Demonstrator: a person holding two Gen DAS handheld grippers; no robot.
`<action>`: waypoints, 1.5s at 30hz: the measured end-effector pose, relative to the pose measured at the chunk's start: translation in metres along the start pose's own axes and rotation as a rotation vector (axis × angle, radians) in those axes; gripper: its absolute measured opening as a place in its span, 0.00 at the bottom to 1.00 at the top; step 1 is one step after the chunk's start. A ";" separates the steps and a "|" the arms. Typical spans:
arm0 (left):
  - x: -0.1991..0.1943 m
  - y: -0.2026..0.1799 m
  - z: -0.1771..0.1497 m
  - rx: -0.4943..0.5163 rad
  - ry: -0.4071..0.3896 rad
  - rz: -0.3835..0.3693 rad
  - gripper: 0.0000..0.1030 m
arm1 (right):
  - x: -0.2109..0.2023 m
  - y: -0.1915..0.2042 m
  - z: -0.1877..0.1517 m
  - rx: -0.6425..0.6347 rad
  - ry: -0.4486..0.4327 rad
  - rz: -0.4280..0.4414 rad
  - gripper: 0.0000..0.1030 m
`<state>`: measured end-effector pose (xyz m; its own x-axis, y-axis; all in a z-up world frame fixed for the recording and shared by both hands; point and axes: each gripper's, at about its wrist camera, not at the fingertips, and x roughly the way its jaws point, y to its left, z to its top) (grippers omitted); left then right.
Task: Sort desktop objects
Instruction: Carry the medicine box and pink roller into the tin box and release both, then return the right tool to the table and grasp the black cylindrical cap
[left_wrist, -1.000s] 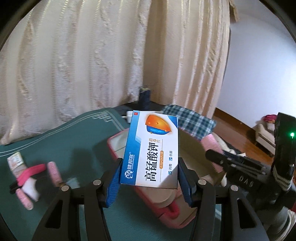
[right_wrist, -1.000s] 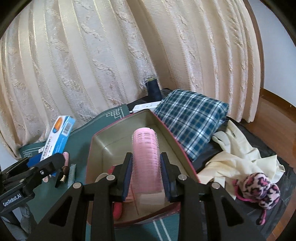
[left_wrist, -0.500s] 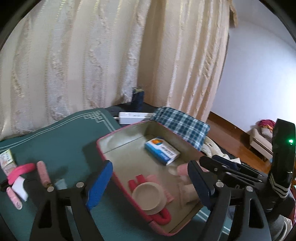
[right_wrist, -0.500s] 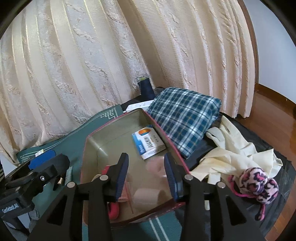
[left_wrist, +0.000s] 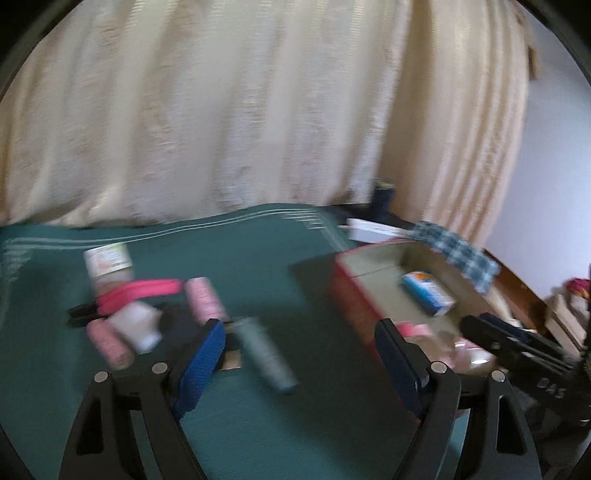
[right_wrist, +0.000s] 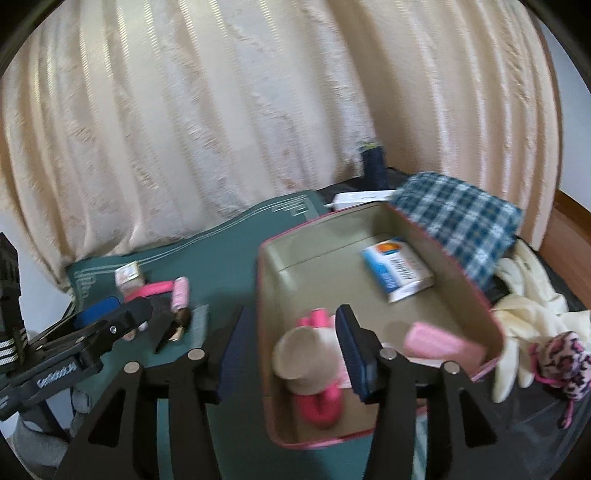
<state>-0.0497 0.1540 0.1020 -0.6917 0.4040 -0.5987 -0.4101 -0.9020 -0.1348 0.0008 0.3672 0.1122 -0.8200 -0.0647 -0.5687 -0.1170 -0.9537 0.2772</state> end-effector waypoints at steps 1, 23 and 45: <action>-0.003 0.013 -0.003 -0.011 -0.004 0.041 0.82 | 0.003 0.007 -0.001 -0.011 0.007 0.013 0.52; -0.019 0.176 -0.045 -0.263 0.029 0.265 0.82 | 0.093 0.145 -0.025 -0.264 0.177 0.193 0.52; -0.004 0.205 -0.061 -0.346 0.082 0.277 0.82 | 0.195 0.196 -0.019 -0.390 0.262 0.160 0.52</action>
<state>-0.0945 -0.0423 0.0284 -0.6921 0.1390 -0.7083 0.0167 -0.9779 -0.2083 -0.1716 0.1622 0.0407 -0.6360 -0.2434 -0.7323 0.2586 -0.9613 0.0949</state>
